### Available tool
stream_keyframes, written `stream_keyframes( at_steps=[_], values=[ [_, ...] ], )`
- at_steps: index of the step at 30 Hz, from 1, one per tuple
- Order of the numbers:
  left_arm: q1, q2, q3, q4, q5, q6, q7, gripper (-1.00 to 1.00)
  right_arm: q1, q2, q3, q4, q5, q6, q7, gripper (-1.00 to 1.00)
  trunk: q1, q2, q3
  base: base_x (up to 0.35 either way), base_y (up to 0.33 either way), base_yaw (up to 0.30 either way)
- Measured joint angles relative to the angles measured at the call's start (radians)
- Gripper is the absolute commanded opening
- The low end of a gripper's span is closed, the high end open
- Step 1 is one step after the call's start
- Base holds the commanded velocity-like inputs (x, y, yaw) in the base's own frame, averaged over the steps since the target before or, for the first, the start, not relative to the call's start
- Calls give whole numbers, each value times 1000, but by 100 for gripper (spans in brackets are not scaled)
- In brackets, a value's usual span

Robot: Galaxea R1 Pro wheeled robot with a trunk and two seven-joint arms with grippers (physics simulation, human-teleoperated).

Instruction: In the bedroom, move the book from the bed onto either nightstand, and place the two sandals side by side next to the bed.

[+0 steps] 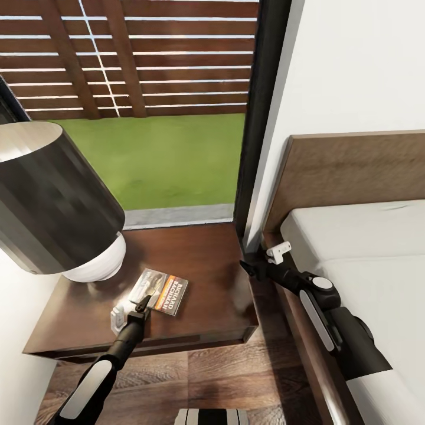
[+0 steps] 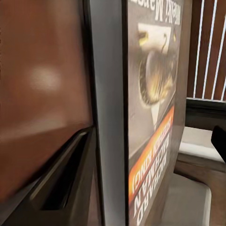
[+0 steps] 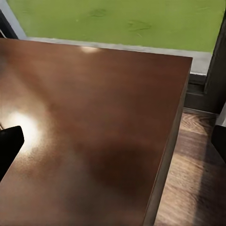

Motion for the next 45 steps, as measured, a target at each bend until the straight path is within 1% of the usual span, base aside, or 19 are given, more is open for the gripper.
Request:
stream_keyframes(
  at_steps=[11, 21, 34, 45],
  values=[
    [0, 0, 1, 1, 0, 0, -2, 100, 0, 0, 0, 0, 0, 0, 0, 100, 0, 0, 0, -10, 0, 0],
    [0, 0, 0, 1, -1, 0, -2, 100, 0, 0, 0, 0, 0, 0, 0, 100, 0, 0, 0, -210, 0, 0],
    [0, 0, 0, 1, 0, 0, -3, 100, 0, 0, 0, 0, 0, 0, 0, 100, 0, 0, 0, -17, 0, 0],
    [0, 0, 0, 0, -2, 0, -1, 100, 0, 0, 0, 0, 0, 0, 0, 100, -42, 77, 34, 0, 0, 0]
  ],
)
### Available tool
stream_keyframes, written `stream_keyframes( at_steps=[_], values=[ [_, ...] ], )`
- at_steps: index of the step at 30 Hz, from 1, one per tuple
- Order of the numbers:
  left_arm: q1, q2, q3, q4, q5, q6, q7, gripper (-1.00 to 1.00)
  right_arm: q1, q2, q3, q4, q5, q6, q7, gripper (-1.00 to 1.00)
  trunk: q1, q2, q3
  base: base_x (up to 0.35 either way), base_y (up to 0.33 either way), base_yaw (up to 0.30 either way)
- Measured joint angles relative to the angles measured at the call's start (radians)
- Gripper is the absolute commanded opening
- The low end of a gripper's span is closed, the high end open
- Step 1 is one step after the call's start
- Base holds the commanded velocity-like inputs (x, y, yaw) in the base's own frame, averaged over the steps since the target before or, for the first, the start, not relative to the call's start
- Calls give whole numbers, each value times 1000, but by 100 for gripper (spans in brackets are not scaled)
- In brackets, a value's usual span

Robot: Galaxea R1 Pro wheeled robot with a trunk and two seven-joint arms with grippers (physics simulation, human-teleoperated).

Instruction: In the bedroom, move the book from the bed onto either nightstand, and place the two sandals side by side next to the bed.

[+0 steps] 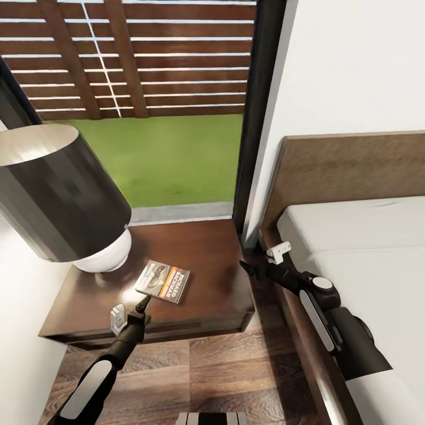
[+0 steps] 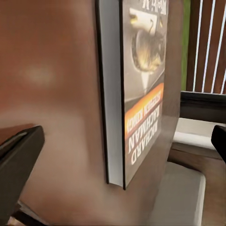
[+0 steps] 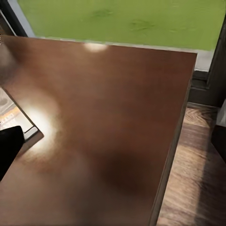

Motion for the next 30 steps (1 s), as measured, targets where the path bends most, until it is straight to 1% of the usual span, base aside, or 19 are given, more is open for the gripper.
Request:
stream_keyframes(
  at_steps=[1, 5, 9, 11, 13, 14, 16, 17, 18, 19, 21, 23, 24, 25, 26, 27, 28, 29, 30],
  values=[
    [0, 0, 0, 0, 0, 0, 0, 100, 0, 0, 0, 0, -1, 0, 0, 100, -4, 7, 3, 0, 0, 0],
    [0, 2, 0, 0, -1, -2, 1, 100, 0, 0, -3, 0, -1, 0, 0, 100, -4, 7, 3, 0, 0, 0],
    [0, 0, -7, 2, -15, -42, 4, 100, 0, -1, -18, -6, -1, 5, 0, 100, -4, 7, 3, 0, 0, 0],
    [0, -1, -16, 3, -34, -77, 6, 100, 0, -2, -44, -7, -1, 10, 1, 100, -4, 7, 3, 0, 0, 0],
    [0, -1, -27, 2, -67, -96, 12, 100, 0, -2, -68, -7, 0, 14, 1, 100, -4, 7, 3, 0, 0, 0],
    [0, -1, -32, 1, -97, -105, 22, 100, 0, -2, -81, -6, 0, 16, 1, 100, -4, 7, 3, 0, 0, 0],
    [0, -2, -37, -1, -129, -110, 39, 100, 0, -2, -91, -6, 1, 19, 1, 100, -4, 7, 3, 0, 0, 0],
    [0, -2, -40, -2, -161, -113, 60, 100, 0, -2, -98, -6, 1, 25, 2, 100, -4, 7, 3, 0, 0, 0],
    [0, -2, -41, -2, -177, -113, 72, 100, 0, -2, -100, -6, 1, 29, 2, 100, -4, 7, 3, 0, 0, 0],
    [0, -7, -51, -6, -252, -118, 133, 100, 0, -2, -107, -6, 2, 47, 1, 100, -4, 7, 3, 0, 0, 0],
    [0, -21, -73, -19, -324, -118, 184, 100, 0, -1, -109, -5, 3, 56, -8, 100, -4, 7, 3, 0, 0, 0],
    [0, -34, -95, -44, -406, -118, 233, 100, 0, 0, -109, -3, 4, 60, -35, 100, -11, 21, 9, 0, 0, 0],
    [0, -36, -100, -51, -426, -118, 244, 100, 0, 0, -109, -3, 4, 61, -44, 100, -15, 28, 13, 0, 0, 0],
    [0, -38, -108, -66, -462, -117, 261, 100, 0, 0, -109, -2, 3, 61, -59, 100, -19, 35, 16, 0, 0, 0],
    [0, -40, -113, -75, -478, -116, 268, 100, 0, 0, -108, -2, 3, 62, -65, 100, -23, 42, 19, 0, 0, 0],
    [0, -42, -122, -90, -505, -114, 282, 100, 0, 0, -108, -1, 3, 62, -74, 100, -27, 49, 22, 0, 0, 0],
    [0, -43, -171, -126, -548, -107, 333, 100, 1, 0, -108, 0, 3, 63, -86, 100, -31, 56, 25, 0, 0, 0],
    [0, -43, -185, -134, -553, -106, 345, 100, 2, 0, -107, 1, 3, 63, -87, 100, -34, 63, 28, 0, 0, 0],
    [0, -43, -212, -143, -558, -105, 368, 100, 6, 0, -107, 3, 3, 61, -89, 100, -38, 70, 31, 0, 0, 0]
  ],
)
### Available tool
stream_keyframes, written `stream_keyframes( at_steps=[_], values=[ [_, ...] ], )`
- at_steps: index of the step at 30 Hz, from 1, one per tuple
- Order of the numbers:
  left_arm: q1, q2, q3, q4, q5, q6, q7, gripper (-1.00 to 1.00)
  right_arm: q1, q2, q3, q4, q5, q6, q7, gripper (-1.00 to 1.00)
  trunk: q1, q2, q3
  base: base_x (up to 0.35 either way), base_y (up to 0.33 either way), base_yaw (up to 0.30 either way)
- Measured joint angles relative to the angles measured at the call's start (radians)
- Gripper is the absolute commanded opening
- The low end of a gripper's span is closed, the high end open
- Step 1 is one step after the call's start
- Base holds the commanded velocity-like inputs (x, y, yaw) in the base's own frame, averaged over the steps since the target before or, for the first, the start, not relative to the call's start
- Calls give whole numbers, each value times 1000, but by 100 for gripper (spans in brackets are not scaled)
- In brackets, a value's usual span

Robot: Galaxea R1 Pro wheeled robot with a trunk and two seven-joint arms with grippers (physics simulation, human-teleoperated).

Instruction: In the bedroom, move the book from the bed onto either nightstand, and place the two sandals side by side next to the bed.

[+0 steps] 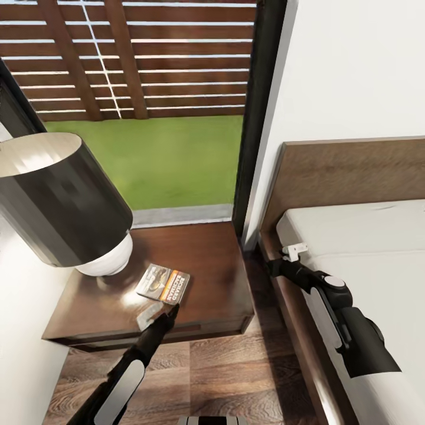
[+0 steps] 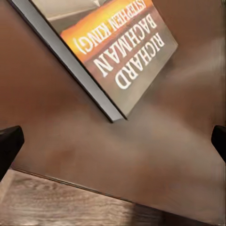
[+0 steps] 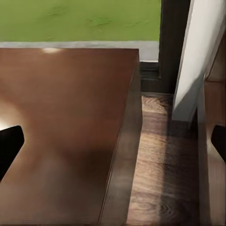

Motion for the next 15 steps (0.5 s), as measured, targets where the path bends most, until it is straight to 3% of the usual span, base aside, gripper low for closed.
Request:
stream_keyframes(
  at_steps=[4, 6, 9, 11, 15],
  values=[
    [0, 4, -93, -11, -9, 2, 67, 100, 30, 0, 0, 7, 1, -5, -11, 100, -15, 28, 13, 0, 0, 0],
    [0, 7, -124, -5, -14, 2, 82, 100, 42, 0, 0, 9, 1, -5, -34, 100, -23, 42, 19, 0, 0, 0],
    [0, 10, -150, 19, -36, 2, 92, 100, 65, 1, 2, 17, 0, -7, -89, 100, -34, 63, 28, 0, 0, 0],
    [0, 10, -160, 61, -88, 2, 94, 100, 85, 0, 4, 45, 0, -10, -121, 100, -42, 77, 34, 0, 0, 0],
    [0, 11, -162, 121, -139, 10, 95, 100, 99, 0, 3, 127, -1, -13, -132, 100, -57, 105, 47, 0, 0, 0]
  ],
)
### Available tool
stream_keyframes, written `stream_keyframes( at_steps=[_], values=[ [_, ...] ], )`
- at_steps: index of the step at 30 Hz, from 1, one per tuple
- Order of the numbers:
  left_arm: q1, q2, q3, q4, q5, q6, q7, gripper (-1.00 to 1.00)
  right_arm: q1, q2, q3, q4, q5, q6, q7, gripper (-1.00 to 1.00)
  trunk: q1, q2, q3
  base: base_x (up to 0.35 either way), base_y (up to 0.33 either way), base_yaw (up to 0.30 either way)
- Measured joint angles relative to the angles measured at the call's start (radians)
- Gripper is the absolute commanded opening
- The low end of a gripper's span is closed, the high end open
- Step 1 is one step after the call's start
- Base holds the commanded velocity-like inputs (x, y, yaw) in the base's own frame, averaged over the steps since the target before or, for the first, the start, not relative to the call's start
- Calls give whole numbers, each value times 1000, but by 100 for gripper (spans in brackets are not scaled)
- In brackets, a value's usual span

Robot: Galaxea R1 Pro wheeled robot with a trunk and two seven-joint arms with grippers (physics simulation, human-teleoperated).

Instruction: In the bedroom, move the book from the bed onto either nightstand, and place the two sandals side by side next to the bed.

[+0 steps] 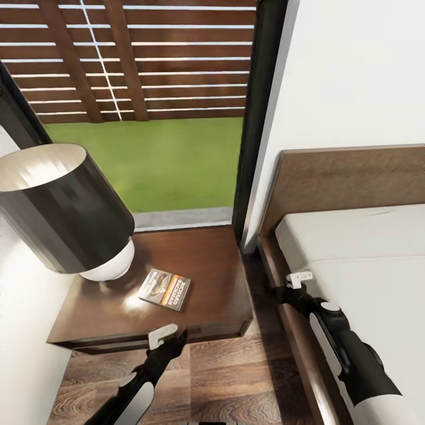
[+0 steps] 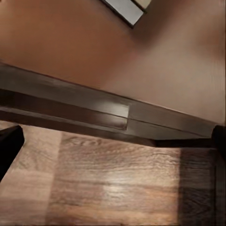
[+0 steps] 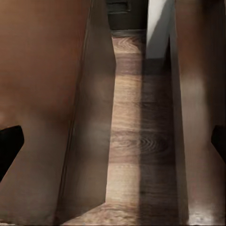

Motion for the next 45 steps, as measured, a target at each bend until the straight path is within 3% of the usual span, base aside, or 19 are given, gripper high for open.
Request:
stream_keyframes(
  at_steps=[5, 10, 18, 29, 30, 40, 45],
  values=[
    [0, 2, 2, 100, -16, 10, 1, 100, 8, 0, -4, 142, 0, -15, -5, 100, -19, 35, 17, 0, 0, 48],
    [0, 2, 2, 101, -16, 10, 1, 100, 8, 0, -4, 142, 0, -16, -5, 100, -38, 70, 33, 0, 0, 101],
    [0, 2, 5, 208, -24, 44, 0, 100, 10, -1, -9, 462, -9, -98, -2, 100, -69, 126, 59, 0, 0, 241],
    [-1, 9, 6, 241, -26, 63, 2, 100, 10, 0, -9, 598, -5, -176, -5, 100, -111, 203, 93, 0, 0, 99],
    [-1, 13, 10, 287, -25, 63, 3, 100, 11, 0, -5, 675, 0, -233, -6, 100, -115, 210, 96, 0, 0, 0],
    [-2, 14, 8, 385, -27, 61, -1, 100, 10, 1, -4, 727, 1, -265, -13, 100, -153, 280, 127, 0, 0, 0],
    [-2, 14, 8, 418, -27, 57, -3, 100, 10, 1, -3, 761, 1, -335, -14, 100, -173, 315, 143, 0, 0, 0]
  ],
)
